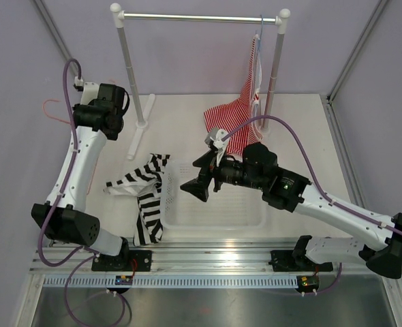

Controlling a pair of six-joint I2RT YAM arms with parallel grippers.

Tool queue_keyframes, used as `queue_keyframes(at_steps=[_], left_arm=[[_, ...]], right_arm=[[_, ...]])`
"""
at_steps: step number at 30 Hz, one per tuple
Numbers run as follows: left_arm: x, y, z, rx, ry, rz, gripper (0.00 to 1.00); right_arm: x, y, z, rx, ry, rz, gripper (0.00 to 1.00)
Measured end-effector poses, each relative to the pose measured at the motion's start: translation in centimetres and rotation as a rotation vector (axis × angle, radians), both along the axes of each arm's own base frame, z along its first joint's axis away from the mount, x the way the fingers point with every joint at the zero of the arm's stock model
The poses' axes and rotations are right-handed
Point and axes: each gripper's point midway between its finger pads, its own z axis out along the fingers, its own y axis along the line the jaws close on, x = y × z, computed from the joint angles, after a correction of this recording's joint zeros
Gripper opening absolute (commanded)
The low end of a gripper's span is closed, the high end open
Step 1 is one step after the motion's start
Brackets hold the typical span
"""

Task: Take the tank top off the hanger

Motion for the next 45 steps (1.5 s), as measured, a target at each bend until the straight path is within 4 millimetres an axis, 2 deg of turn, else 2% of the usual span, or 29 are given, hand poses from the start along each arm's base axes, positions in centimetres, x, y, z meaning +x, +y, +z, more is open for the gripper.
queue_keyframes(at_steps=[3,4,7,9,12,16,19,21,24,28,31,32,35,36,37,40,41,42,45], left_arm=[[-0.6,-0.7,2.9,0.061,-0.034,-0.009,0.0],[-0.5,-1.7,4.1,0.079,-0.055,-0.039,0.0],[0.0,-5.5,5.9,0.105,-0.09,-0.161,0.0],[0.2,-8.4,6.0,0.099,-0.086,-0.264,0.0],[0.1,-11.4,5.3,0.063,-0.065,-0.375,0.0],[-0.3,-14.3,3.8,-0.097,-0.071,-0.497,0.0],[-1.8,-16.1,3.1,-0.282,-0.12,-0.597,0.0],[-3.0,-17.1,3.3,-0.389,-0.163,-0.652,0.0],[-4.5,-18.8,4.0,-0.542,-0.238,-0.734,0.0],[-5.5,-21.0,4.2,-0.682,-0.276,-0.811,0.0],[-5.7,-22.2,3.7,-0.739,-0.263,-0.841,0.0],[-5.7,-22.6,3.5,-0.755,-0.258,-0.852,0.0],[-6.1,-24.0,3.0,-0.817,-0.238,-0.896,0.0],[-6.3,-24.5,2.9,-0.838,-0.232,-0.915,0.0],[-6.5,-24.9,2.9,-0.854,-0.226,-0.93,0.0],[-7.0,-25.9,3.1,-0.901,-0.222,-0.983,0.0],[-7.1,-26.2,3.3,-0.911,-0.226,-1.001,0.07],[-7.2,-26.3,3.5,-0.918,-0.24,-1.026,0.25],[-8.2,-27.1,4.2,-0.951,-0.289,-1.132,0.44]], right_arm=[[0.6,-0.8,1.2,0.048,-0.008,-0.064,0.96],[0.8,-1.0,1.6,0.064,-0.009,-0.085,0.96],[1.9,-1.8,2.7,0.105,-0.001,-0.171,0.97],[2.6,-2.5,3.0,0.116,0.006,-0.23,0.98],[4.0,-3.8,2.9,0.09,0.021,-0.339,0.99],[7.1,-6.8,3.3,0.116,0.116,-0.496,0.99],[9.1,-9.1,3.8,0.202,0.194,-0.571,0.99],[8.8,-8.5,4.2,0.247,0.23,-0.525,1.0],[8.2,-6.1,4.7,0.295,0.271,-0.412,0.99],[8.7,-3.1,3.5,0.279,0.319,-0.318,0.97],[9.0,-1.3,2.8,0.265,0.342,-0.263,0.91],[9.0,-0.8,2.6,0.262,0.347,-0.243,0.88],[9.0,0.1,2.7,0.264,0.334,-0.198,0.56],[9.0,0.3,2.9,0.267,0.326,-0.185,0.22],[9.0,0.5,3.2,0.27,0.309,-0.171,0.01],[8.5,0.8,4.3,0.289,0.29,-0.127,0.0],[8.3,0.8,4.7,0.299,0.276,-0.113,0.0],[8.1,0.8,5.2,0.309,0.266,-0.097,0.0],[7.4,0.5,6.3,0.332,0.248,-0.075,0.0]])
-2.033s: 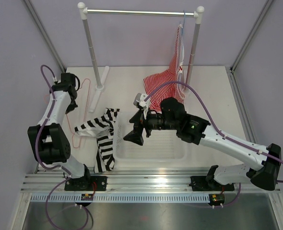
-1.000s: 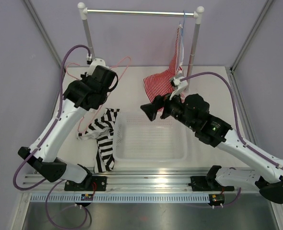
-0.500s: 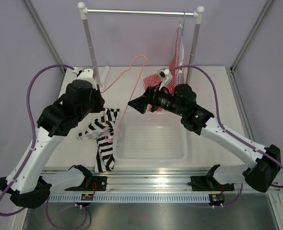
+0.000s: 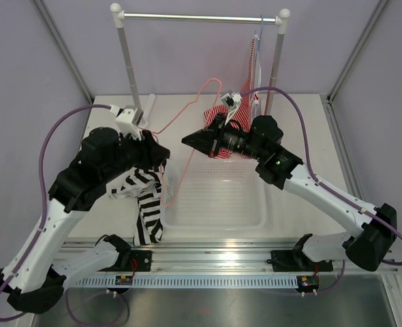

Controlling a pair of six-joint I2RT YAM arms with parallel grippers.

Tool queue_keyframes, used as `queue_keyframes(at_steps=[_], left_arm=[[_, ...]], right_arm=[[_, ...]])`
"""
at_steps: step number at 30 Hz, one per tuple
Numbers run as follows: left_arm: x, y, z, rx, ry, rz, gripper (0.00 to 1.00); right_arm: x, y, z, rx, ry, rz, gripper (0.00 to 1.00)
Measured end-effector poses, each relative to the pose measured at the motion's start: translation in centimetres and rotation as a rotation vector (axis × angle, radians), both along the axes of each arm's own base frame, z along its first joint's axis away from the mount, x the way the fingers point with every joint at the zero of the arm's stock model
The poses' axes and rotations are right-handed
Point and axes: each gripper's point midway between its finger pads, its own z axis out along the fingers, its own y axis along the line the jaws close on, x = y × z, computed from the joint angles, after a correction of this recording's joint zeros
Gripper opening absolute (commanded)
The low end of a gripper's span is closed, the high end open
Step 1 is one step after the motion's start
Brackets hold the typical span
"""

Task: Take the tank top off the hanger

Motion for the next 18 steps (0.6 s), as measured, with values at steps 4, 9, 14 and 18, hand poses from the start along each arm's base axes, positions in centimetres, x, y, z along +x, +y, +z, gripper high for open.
queue_keyframes(at_steps=[4,9,14,18], left_arm=[[-3.0,-1.0,1.4,-0.101,-0.13,-0.155,0.66],[-5.7,-1.4,3.8,-0.189,-0.26,-0.272,0.67],[-7.5,-3.0,5.5,-0.258,-0.333,-0.412,0.66],[-9.5,-4.5,7.0,-0.329,-0.382,-0.567,0.56]], right_arm=[[-1.5,-1.5,3.1,0.083,-0.059,0.001,0.0],[-4.6,-4.7,8.9,0.221,-0.173,-0.002,0.0],[-7.3,-6.0,12.3,0.294,-0.223,0.068,0.0],[-7.9,-5.1,11.5,0.276,-0.192,0.142,0.0]])
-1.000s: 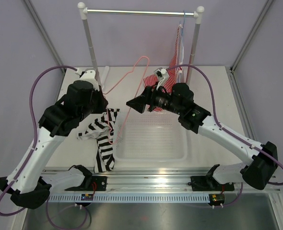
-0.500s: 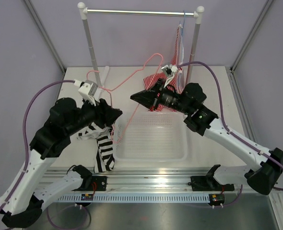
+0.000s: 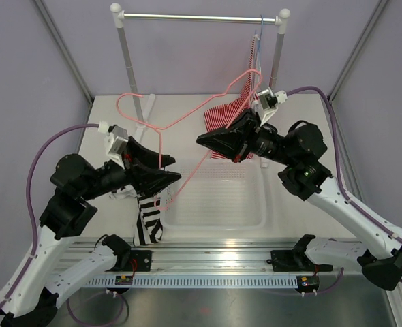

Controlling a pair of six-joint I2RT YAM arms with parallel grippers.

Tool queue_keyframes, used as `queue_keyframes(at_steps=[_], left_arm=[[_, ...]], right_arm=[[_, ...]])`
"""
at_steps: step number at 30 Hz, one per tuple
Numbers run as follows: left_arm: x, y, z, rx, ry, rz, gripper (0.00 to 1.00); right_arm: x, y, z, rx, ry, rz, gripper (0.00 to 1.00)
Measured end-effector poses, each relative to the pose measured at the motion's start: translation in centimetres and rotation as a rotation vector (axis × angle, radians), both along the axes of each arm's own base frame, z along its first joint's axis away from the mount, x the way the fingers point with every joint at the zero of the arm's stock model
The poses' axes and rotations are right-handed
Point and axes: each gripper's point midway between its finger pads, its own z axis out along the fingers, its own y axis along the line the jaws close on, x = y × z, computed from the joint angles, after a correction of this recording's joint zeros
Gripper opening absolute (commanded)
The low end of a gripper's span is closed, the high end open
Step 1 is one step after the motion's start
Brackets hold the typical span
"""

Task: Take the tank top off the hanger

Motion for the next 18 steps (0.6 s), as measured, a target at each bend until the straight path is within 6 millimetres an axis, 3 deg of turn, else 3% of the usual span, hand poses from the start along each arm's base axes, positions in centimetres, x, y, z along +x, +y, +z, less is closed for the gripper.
queue_keyframes(at_steps=[3,6,7,9,11,12,13,14,15,18], left_arm=[[-1.8,-0.7,1.6,-0.049,-0.051,-0.115,0.45],[-3.3,-0.8,2.7,-0.082,-0.095,-0.184,0.24],[-3.5,-0.7,2.8,-0.088,-0.108,-0.194,0.12],[-3.7,-0.7,2.9,-0.095,-0.108,-0.199,0.0],[-3.4,-0.6,2.5,-0.094,-0.086,-0.186,0.0],[-3.2,-0.6,2.4,-0.094,-0.079,-0.175,0.0],[-2.8,-0.6,2.3,-0.092,-0.068,-0.159,0.0],[-2.5,-0.6,2.1,-0.087,-0.058,-0.139,0.0],[-2.1,-0.5,1.9,-0.076,-0.043,-0.114,0.0],[-1.0,0.0,2.4,-0.047,-0.015,-0.033,0.0]], right_arm=[[-0.4,0.8,-1.0,-0.032,0.019,0.059,0.0],[-0.7,1.1,-1.6,-0.048,0.032,0.096,0.0],[-0.9,1.1,-1.6,-0.05,0.033,0.106,0.0],[-1.4,1.0,-1.4,-0.045,0.025,0.127,0.0],[-1.8,1.0,-1.1,-0.041,-0.002,0.139,0.0],[-1.9,0.9,-1.1,-0.04,-0.01,0.142,0.07],[-1.9,1.0,-1.1,-0.042,-0.017,0.14,0.32],[-1.8,1.0,-1.2,-0.044,-0.016,0.137,0.84],[-1.7,1.0,-1.3,-0.048,-0.01,0.131,0.99],[-0.4,1.0,-2.0,-0.072,0.016,0.06,1.0]])
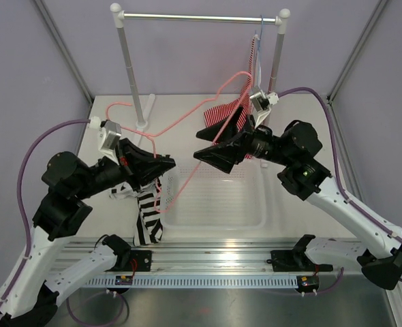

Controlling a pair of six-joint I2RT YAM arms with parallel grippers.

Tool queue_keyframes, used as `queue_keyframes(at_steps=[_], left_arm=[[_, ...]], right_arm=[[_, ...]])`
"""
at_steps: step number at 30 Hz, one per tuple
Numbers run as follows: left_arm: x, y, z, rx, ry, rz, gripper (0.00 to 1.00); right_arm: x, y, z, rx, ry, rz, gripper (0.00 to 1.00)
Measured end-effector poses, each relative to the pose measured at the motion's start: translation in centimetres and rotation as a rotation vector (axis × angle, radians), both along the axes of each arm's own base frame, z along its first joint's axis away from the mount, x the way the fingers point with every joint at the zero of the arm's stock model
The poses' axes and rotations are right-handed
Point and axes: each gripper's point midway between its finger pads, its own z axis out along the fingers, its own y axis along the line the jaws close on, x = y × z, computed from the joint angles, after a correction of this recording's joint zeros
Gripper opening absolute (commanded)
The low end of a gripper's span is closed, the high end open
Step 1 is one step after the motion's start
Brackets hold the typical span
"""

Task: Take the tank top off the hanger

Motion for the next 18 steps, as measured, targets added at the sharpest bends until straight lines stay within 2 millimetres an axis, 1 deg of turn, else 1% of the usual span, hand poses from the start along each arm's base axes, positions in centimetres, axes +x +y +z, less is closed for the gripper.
queue_keyframes(at_steps=[4,6,9,11,12,16,18], left_arm=[[1.9,1.6,2.0,0.013,0.006,0.164,0.0],[2.8,2.7,2.3,0.035,0.024,0.251,0.0],[4.9,4.5,2.6,0.086,0.069,0.412,0.0],[6.6,5.6,2.3,0.131,0.098,0.514,0.0],[7.5,6.1,1.8,0.162,0.117,0.563,0.0],[11.0,8.1,-1.1,0.349,0.227,0.763,0.0],[12.8,8.8,-1.5,0.432,0.257,0.839,0.0]], right_arm=[[2.4,-1.1,-1.2,-0.049,0.042,-0.173,1.0],[3.6,-2.1,-1.8,-0.079,0.061,-0.277,1.0],[5.5,-4.2,-3.0,-0.13,0.094,-0.443,1.0],[6.3,-5.4,-3.6,-0.156,0.105,-0.525,0.99],[6.6,-6.1,-3.9,-0.17,0.108,-0.568,1.0],[7.0,-7.9,-4.5,-0.207,0.108,-0.652,0.99],[7.1,-8.4,-4.9,-0.226,0.108,-0.675,0.99]])
